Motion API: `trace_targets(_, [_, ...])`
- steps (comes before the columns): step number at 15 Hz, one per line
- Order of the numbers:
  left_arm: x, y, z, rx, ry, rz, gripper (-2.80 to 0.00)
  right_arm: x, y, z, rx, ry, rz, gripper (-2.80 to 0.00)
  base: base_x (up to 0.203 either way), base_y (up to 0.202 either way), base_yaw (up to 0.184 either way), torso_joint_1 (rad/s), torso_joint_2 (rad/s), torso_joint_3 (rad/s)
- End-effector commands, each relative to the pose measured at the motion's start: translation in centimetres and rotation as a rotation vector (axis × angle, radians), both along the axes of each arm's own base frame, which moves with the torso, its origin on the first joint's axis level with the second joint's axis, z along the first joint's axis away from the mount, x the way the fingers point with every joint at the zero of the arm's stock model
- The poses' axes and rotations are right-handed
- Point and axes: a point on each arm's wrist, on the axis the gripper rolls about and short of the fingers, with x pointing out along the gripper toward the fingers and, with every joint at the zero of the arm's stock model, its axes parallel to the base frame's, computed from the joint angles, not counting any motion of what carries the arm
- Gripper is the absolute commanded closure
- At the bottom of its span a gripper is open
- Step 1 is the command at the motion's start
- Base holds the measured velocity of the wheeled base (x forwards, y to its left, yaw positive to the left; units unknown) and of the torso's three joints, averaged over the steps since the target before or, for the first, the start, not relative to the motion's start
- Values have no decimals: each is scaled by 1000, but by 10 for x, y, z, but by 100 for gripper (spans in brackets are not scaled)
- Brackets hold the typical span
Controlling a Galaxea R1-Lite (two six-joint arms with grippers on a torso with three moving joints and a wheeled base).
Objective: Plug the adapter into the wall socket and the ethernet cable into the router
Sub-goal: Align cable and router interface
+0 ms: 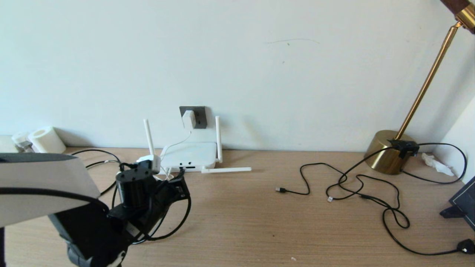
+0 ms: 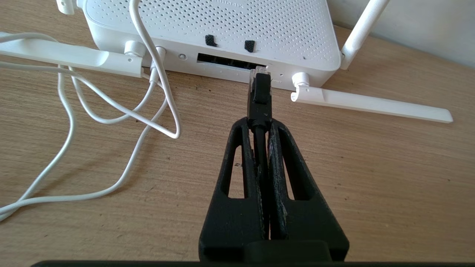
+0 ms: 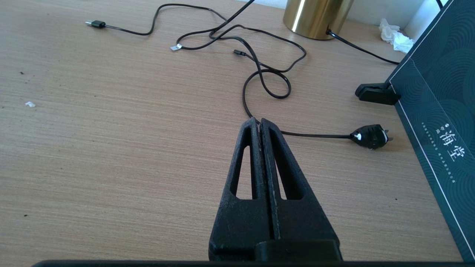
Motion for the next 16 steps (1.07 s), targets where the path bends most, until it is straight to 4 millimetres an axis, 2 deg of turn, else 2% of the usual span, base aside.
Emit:
trace_targets(1, [3, -1, -14, 3, 10, 4, 0, 0, 0, 0, -1, 1, 1, 0, 0, 0, 0, 0, 0, 0])
trace_targets(4, [0, -1, -20, 6, 4, -2, 0, 0, 0, 0, -1, 1, 1, 0, 0, 0, 0, 0, 0, 0])
trace_targets(16, [-1, 0, -21, 6, 8, -8, 0, 0, 0, 0, -1, 1, 2, 0, 0, 0, 0, 0, 0, 0])
